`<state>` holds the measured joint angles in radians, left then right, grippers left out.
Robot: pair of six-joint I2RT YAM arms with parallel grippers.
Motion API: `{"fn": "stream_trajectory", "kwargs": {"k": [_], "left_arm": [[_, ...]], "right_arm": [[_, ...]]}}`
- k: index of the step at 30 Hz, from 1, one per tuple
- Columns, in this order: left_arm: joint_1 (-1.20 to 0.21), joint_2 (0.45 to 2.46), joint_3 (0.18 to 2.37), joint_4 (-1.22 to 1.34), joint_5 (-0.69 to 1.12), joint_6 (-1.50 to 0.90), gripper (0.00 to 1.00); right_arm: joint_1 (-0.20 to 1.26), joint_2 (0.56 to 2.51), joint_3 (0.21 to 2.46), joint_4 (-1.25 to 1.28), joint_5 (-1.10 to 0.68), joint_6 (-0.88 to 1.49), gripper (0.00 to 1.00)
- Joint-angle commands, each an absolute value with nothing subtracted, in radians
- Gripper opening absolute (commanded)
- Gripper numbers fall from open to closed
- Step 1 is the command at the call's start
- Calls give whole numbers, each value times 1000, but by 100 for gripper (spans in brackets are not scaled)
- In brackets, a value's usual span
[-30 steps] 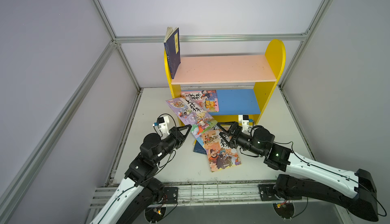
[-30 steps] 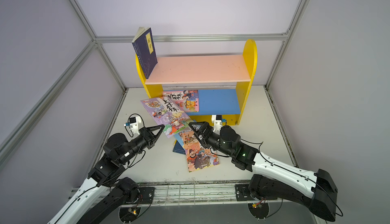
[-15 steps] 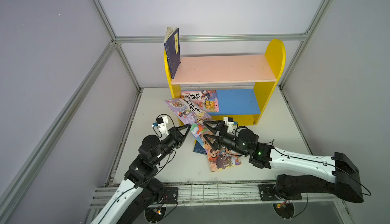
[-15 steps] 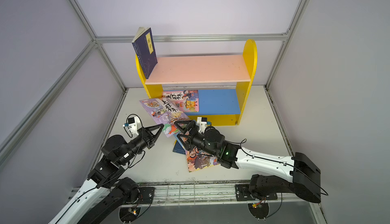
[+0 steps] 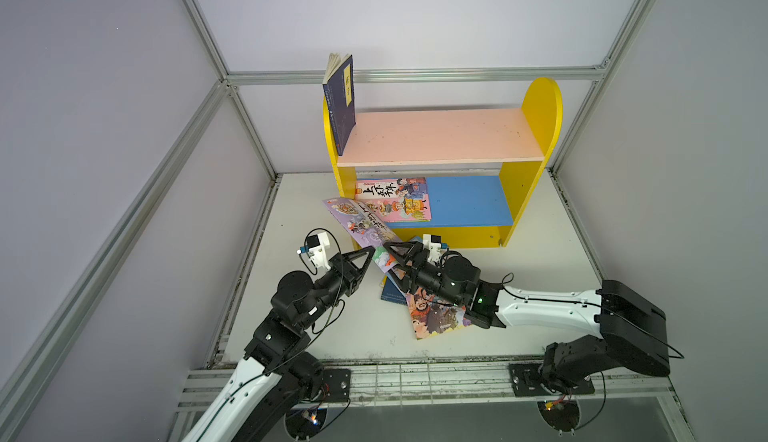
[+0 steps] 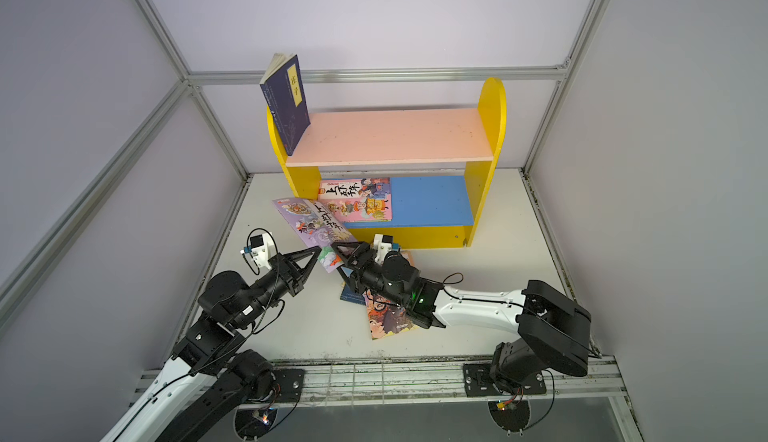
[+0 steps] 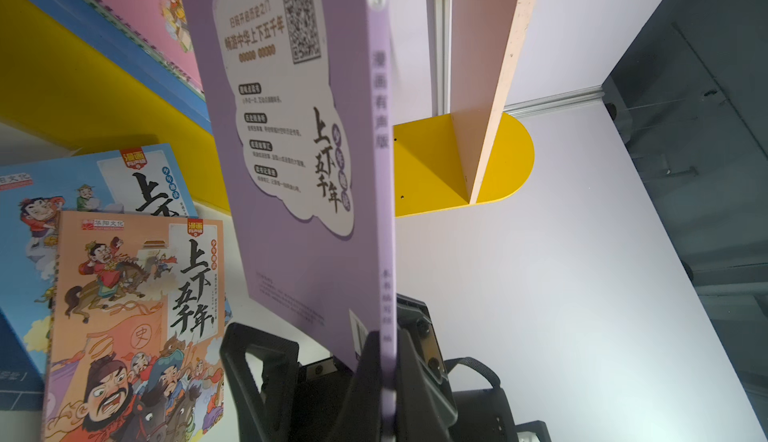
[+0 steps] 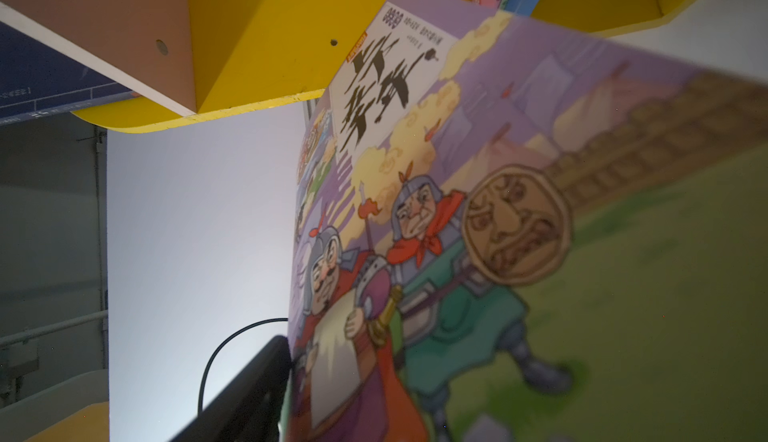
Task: Stacking books/files
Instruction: Pick up the books.
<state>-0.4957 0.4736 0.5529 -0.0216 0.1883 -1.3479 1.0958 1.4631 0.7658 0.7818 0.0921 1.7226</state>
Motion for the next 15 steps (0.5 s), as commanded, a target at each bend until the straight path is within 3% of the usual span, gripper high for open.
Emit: {"fn": "stream_trajectory", "kwargs": {"k": [1, 10, 15], "left_arm": [[-494, 456, 552, -7, 163, -1345, 0], [-494, 440, 527, -13, 160, -1366, 0], [-494, 452, 528, -6, 170, -1365, 0]], "right_arm": [[1083, 1435, 777, 825, 99, 1666, 75], [1033, 1239, 772, 582, 170, 1513, 64], [1033, 1243, 780, 566, 157, 1489, 59]]}}
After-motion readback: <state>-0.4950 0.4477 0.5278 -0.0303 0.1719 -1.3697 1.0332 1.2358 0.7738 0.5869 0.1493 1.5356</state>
